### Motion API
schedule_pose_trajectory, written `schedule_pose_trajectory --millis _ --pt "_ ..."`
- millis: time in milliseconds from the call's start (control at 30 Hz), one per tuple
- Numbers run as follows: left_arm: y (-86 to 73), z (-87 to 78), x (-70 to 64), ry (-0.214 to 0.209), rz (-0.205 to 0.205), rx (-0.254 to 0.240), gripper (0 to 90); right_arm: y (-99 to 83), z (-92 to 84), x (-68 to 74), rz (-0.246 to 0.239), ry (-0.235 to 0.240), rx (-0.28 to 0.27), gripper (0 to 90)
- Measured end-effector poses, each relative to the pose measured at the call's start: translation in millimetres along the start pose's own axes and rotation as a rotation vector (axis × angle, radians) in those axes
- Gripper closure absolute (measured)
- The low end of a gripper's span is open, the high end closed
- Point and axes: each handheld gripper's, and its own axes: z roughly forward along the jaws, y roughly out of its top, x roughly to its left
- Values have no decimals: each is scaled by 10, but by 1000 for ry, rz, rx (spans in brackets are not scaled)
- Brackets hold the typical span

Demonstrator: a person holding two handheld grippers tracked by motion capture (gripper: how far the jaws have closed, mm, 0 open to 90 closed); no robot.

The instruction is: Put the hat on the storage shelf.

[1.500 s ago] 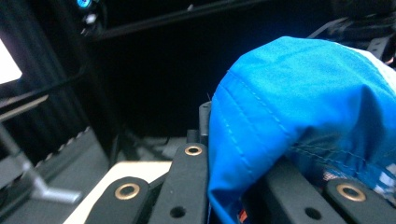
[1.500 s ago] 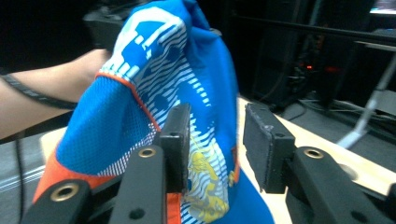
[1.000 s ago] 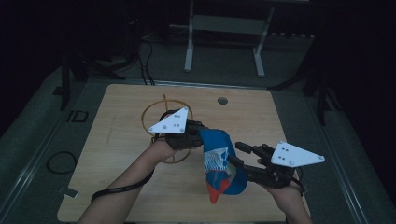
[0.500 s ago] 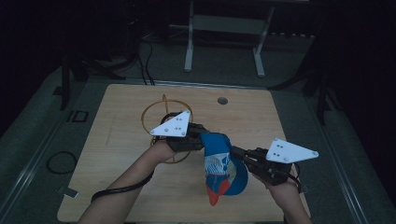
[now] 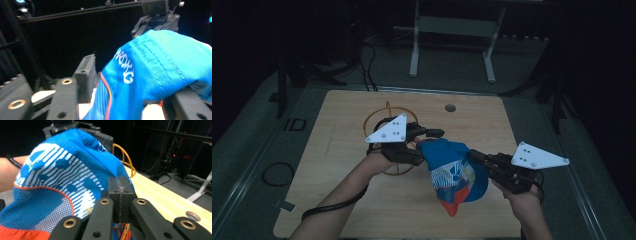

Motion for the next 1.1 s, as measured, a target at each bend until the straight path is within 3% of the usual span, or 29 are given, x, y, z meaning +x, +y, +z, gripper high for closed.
schedule_pose_trajectory --millis 167,500,567,600,700,767,800,900,1100 --pt "-31 -122 -36 74 41 51 458 49 -43 -18 -6 -8 -13 900" --pt "-79 -348 -78 217 71 159 338 78 -66 -70 -2 -29 -17 900" --pt "-84 -374 -81 226 71 153 326 80 -70 -78 0 -30 -19 900" --pt "-87 -456 -72 262 63 160 326 82 -73 -84 0 -32 -20 900" --pt "-84 -587 -76 306 49 152 270 103 -83 -111 7 -36 -26 900" --pt "-85 -634 -86 309 47 150 203 114 -81 -116 8 -39 -30 900" --pt "-89 -723 -112 336 47 159 203 127 -77 -121 6 -40 -31 900" --pt "-125 -864 -169 400 53 162 67 201 -30 -156 2 -47 -40 900" --pt "-319 -1129 -259 506 7 160 25 374 130 -197 -9 -43 -50 900"
